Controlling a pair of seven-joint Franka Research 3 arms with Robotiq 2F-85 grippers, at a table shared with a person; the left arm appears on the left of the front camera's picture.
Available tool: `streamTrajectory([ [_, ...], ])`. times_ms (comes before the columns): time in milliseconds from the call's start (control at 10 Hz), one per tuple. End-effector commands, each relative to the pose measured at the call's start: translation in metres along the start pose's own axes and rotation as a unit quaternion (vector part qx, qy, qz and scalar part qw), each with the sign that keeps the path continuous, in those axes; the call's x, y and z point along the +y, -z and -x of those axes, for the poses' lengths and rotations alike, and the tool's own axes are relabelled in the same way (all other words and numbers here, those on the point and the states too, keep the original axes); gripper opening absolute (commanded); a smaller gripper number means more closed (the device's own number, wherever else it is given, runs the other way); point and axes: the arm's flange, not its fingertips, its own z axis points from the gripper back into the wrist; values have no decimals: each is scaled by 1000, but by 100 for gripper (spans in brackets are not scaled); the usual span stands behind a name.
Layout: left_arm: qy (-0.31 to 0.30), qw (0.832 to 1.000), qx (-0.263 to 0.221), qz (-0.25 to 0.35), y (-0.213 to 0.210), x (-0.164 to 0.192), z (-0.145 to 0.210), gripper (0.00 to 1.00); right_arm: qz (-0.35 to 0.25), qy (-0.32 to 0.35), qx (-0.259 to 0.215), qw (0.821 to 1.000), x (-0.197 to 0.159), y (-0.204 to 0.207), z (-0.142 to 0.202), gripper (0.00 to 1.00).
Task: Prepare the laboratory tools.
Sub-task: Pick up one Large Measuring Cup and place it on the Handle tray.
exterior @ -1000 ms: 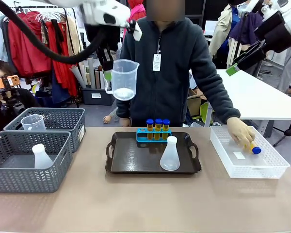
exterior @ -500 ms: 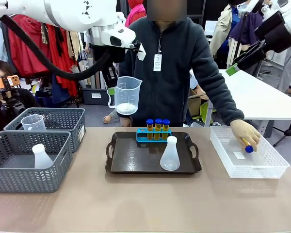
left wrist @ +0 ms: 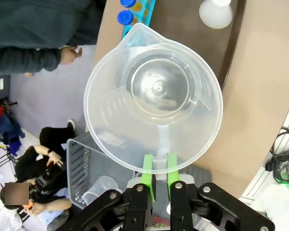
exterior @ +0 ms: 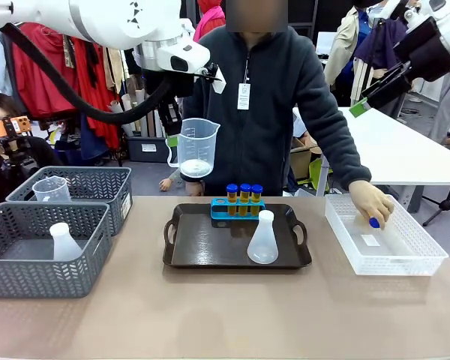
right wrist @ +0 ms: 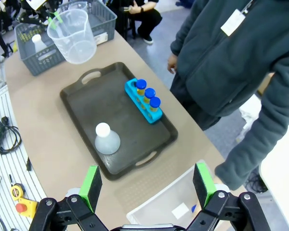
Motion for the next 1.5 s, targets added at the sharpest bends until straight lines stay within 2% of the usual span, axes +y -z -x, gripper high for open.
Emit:
streamTrajectory([
  [0,23,1000,5,6,5,-2,-3,0,-1,-1,-4,1000,0,-1,0,100],
  [500,67,997,19,39,77,5,-42,0,-1,-1,-4,1000,0,-1,0,100],
  [1100,83,993,30,84,165,-4,-53,0,-1,-1,-4,1000,0,-1,0,100],
  [1400,85,989,39,114,196,-12,-52,0,-1,-1,-4,1000,0,-1,0,100],
])
